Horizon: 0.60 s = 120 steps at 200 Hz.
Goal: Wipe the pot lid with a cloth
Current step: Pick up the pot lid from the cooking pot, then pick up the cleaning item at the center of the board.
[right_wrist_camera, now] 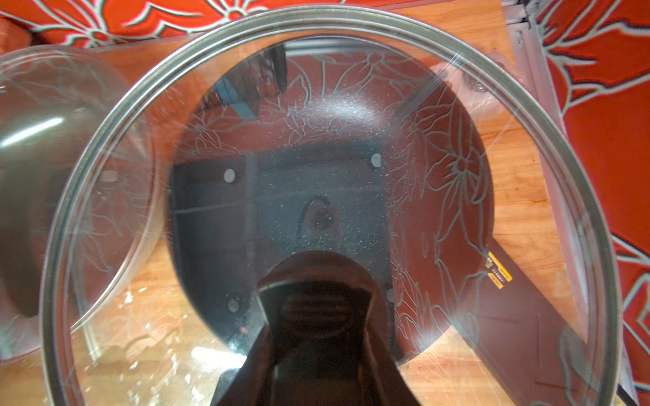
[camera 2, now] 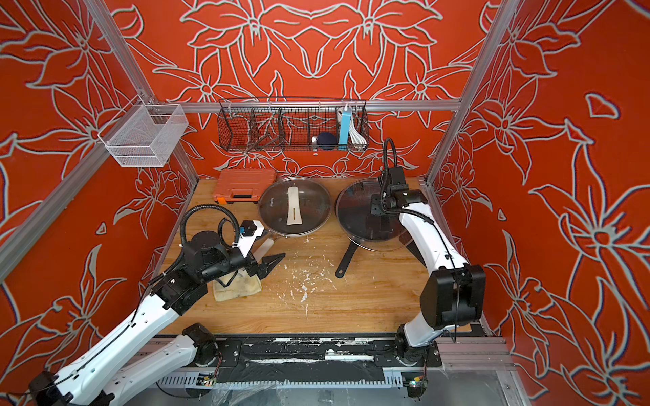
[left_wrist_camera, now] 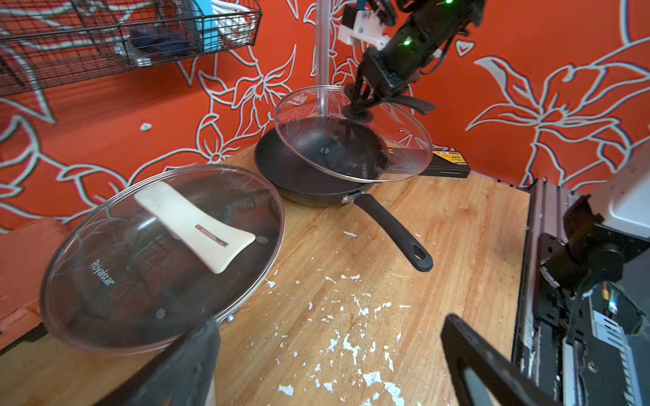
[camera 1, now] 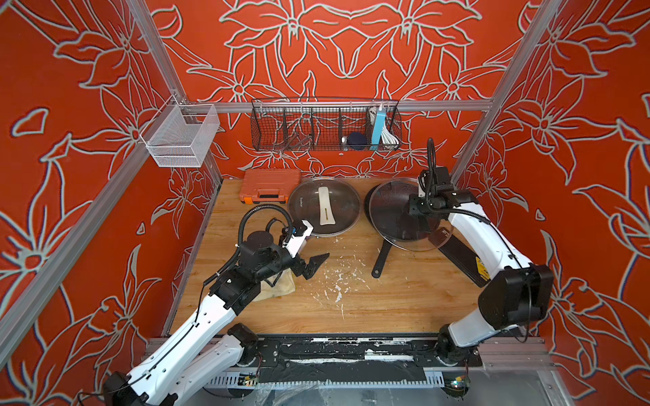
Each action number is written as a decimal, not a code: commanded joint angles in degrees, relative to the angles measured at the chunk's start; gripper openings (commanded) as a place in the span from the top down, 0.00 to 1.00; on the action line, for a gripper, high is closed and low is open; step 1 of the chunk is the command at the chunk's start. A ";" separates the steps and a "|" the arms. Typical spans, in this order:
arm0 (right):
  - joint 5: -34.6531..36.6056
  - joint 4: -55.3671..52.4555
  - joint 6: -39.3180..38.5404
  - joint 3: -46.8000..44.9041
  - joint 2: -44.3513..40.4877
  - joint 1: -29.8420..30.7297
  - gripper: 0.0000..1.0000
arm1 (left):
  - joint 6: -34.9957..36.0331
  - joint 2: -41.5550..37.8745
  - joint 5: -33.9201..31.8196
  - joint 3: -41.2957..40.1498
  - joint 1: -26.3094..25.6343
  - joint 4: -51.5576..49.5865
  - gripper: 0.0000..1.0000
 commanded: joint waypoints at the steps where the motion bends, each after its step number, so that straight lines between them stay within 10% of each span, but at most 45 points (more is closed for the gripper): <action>1: -0.87 5.23 -4.46 0.28 -5.62 2.84 1.00 | -6.15 -1.29 -10.57 0.33 0.18 -2.74 0.01; 63: -1.27 4.16 -7.98 -2.01 -11.49 10.93 1.00 | -23.13 -4.24 -29.37 3.74 0.36 -16.61 0.01; 120: -4.56 7.77 -9.79 -3.44 -13.61 17.73 1.00 | -37.08 -1.44 -32.47 7.31 8.42 -29.90 0.01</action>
